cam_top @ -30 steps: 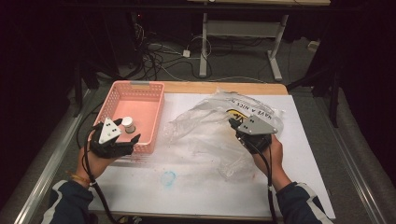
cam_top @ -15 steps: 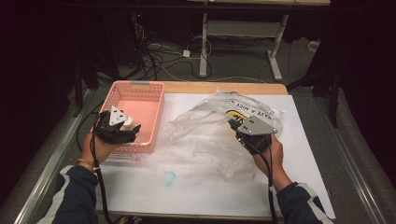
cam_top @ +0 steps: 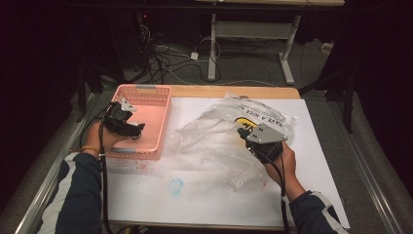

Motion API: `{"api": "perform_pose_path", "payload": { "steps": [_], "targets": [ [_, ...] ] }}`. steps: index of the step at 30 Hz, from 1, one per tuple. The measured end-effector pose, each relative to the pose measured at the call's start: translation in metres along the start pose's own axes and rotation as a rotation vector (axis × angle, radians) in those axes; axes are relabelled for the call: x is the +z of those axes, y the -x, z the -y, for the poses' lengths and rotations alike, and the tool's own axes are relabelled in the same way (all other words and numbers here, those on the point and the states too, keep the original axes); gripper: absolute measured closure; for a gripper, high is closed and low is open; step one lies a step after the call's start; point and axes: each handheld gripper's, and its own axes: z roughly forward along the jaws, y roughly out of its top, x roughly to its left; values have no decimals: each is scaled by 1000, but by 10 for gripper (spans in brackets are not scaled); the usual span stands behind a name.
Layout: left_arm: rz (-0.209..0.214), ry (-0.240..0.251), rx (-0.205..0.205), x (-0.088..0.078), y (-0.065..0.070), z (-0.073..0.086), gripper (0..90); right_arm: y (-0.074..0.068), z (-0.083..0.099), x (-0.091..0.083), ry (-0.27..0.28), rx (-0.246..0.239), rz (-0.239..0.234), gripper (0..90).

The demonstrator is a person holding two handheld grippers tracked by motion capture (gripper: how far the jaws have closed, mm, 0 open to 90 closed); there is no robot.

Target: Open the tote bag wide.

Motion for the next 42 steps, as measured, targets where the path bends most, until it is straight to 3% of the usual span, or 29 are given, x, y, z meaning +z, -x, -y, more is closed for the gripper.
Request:
{"api": "perform_pose_path", "payload": {
  "steps": [2, 6, 7, 10, 13, 20, 23, 27, 31, 36, 39, 42],
  "targets": [
    [7, -59, 9, 9, -4, -1, 204, -1, 0, 1, -7, -13, -5, 900],
    [10, -196, 67, 25, -6, 0, 274, -2, 0, 1, -17, -33, -9, 900],
    [15, -189, 75, 26, -7, 0, 274, -2, 0, 1, -17, -33, -9, 900],
    [61, -189, 48, 27, -10, 0, 343, -3, 1, 2, -23, -29, -15, 900],
    [64, -169, 49, 28, -11, 0, 460, -3, 2, 3, -27, -35, -16, 900],
    [58, -173, 53, 32, -11, -1, 456, -4, 2, 4, -28, -33, -21, 900],
    [66, -231, 57, 41, -11, -1, 412, -5, 3, 5, -32, -38, -25, 900],
    [100, -175, 14, 39, -14, 1, 462, -6, 3, 4, -28, -40, -20, 900],
    [92, -159, 23, 35, -13, 1, 477, -5, 4, 5, -28, -32, -21, 900],
    [111, -98, 20, 26, -11, -1, 479, -6, 4, 5, -24, -38, -15, 900],
    [107, -54, 28, 19, -8, -2, 479, -5, 4, 5, -24, -30, -13, 900],
    [105, 19, 16, 9, -5, -1, 479, -5, 4, 5, -18, -26, -10, 900]
  ]
}}
